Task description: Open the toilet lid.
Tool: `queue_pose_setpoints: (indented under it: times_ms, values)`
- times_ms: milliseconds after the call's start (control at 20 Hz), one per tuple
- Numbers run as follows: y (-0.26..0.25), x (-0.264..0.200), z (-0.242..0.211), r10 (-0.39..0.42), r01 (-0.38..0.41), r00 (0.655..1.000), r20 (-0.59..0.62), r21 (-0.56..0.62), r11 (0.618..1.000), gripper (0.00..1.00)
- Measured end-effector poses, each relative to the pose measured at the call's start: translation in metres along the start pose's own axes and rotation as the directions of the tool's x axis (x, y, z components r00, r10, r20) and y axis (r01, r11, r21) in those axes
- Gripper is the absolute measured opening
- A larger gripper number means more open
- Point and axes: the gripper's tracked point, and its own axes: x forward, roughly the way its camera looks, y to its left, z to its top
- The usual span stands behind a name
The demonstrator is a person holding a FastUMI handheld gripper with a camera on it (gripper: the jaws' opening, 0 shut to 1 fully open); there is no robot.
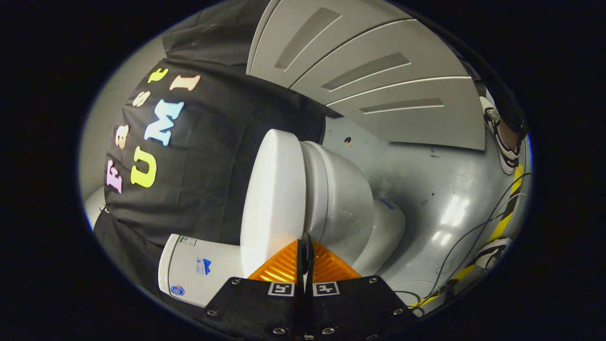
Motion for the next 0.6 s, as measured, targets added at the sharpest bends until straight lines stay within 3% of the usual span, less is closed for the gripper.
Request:
queue_pose_setpoints:
  times_ms: [250,600]
  values:
    - [0.019,-0.01,0.006,-0.042,0.041,0.999,-0.001,-0.159,0.986,0.0]
    - [0.065,-0.03,0.015,-0.066,0.064,0.998,0.01,-0.389,0.919,0.0]
